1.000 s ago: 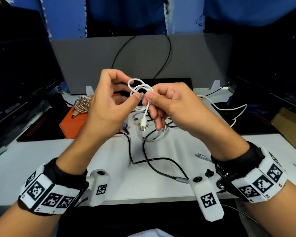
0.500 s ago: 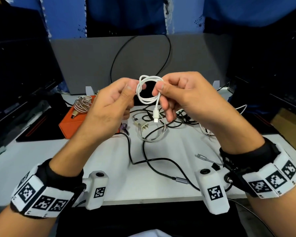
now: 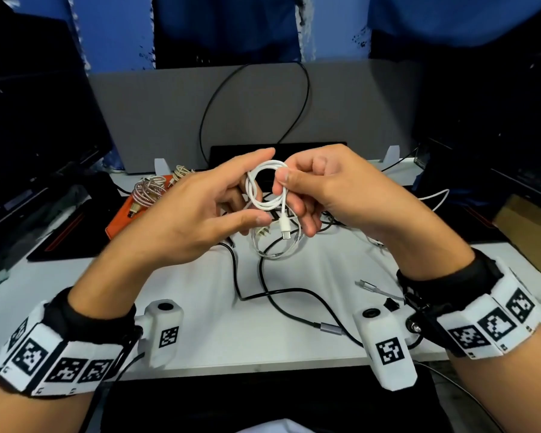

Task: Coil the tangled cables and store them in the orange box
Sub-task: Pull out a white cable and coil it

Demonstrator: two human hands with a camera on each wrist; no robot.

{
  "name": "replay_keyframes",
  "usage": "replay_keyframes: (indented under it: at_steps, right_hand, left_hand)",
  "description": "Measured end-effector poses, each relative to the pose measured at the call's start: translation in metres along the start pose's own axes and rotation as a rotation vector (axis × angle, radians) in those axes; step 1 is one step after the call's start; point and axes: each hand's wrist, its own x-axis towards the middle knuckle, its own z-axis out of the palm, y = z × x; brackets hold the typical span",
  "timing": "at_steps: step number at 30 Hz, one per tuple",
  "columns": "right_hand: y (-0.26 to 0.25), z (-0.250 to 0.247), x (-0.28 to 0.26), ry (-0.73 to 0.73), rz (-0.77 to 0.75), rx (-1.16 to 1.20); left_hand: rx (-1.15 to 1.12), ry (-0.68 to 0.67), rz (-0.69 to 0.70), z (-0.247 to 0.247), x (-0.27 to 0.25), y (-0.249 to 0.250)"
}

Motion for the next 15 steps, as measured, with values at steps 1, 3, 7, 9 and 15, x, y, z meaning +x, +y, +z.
replay_keyframes:
  at_steps: [1, 3, 7, 9, 15]
  right_hand:
    - [0.0002, -0.0004, -0.0004, -0.014, 0.003, 0.013]
    - [0.0000, -0.0002, -0.0010, -0.036, 0.004, 0.030]
    - [-0.0003, 0.0001, -0.0008, -0.051, 0.000, 0.043]
    - [0.0003, -0.0007, -0.0009, -0.056, 0.004, 0.033]
    - [0.0016, 0.0016, -0.0008, -0.066, 0.006, 0.020]
  left_hand:
    - [0.025, 0.012, 0.008, -0.0018, -0.0005, 0.0006]
    - [0.041, 0.055, 0.036, -0.0028, -0.0010, 0.0016]
    - [0.009, 0.125, 0.104, 0.0019, 0.0002, 0.0025]
    - [-0.057, 0.121, 0.084, 0.0030, 0.0007, 0.0035]
    - [-0.238, 0.097, 0.032, 0.0030, 0.0013, 0.0078]
